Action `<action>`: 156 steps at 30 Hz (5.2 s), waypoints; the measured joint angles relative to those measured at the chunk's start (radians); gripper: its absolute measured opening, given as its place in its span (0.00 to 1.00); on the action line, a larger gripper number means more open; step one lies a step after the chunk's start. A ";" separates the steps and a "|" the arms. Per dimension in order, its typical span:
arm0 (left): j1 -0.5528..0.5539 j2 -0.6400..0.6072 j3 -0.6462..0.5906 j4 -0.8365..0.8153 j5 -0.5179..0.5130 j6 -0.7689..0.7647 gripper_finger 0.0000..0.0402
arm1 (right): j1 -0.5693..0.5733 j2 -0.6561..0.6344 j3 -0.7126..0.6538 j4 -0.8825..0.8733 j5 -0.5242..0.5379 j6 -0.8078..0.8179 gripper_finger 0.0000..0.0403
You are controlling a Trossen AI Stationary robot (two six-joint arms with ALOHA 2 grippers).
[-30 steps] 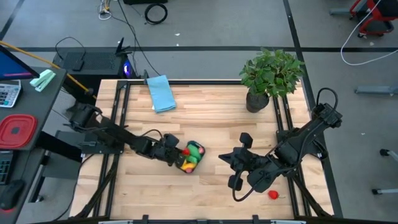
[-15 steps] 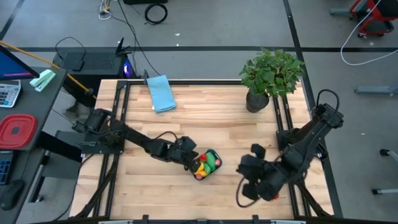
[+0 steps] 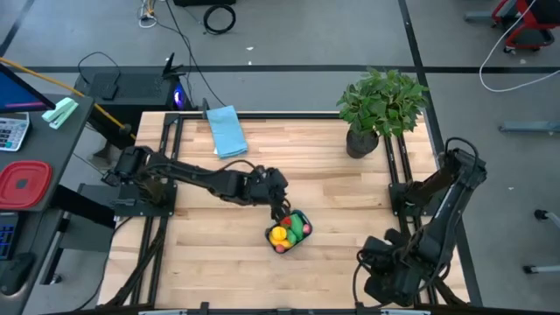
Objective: Pick and placing Produce into tupperware
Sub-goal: Put the strawberry into the blue bin
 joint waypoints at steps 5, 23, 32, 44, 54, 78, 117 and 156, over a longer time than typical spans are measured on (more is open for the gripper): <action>0.024 0.000 0.111 -0.004 0.001 0.121 0.34 | 0.025 0.000 -0.091 0.016 -0.102 0.118 0.39; 0.050 0.000 0.190 -0.038 0.000 0.199 0.36 | 0.045 0.000 -0.411 0.305 -0.308 0.252 0.51; 0.047 0.000 0.189 -0.039 0.000 0.199 0.37 | 0.049 0.000 -0.486 0.329 -0.331 0.338 0.52; 0.047 0.000 0.189 -0.039 0.000 0.198 0.34 | 0.051 0.002 -0.505 0.385 -0.369 0.362 0.56; 0.047 0.000 0.188 -0.038 0.000 0.197 0.35 | 0.051 0.060 -0.505 0.444 -0.365 0.360 0.57; 0.047 0.000 0.188 -0.038 0.001 0.172 0.34 | 0.056 0.082 -0.548 0.468 -0.352 0.361 0.58; 0.081 -0.089 0.966 -0.359 0.181 0.310 0.35 | -0.157 0.079 -0.430 0.594 -0.135 0.027 0.51; 0.113 -0.095 0.964 -0.764 0.173 0.370 0.31 | -0.560 0.156 -0.395 0.933 0.153 -0.726 0.56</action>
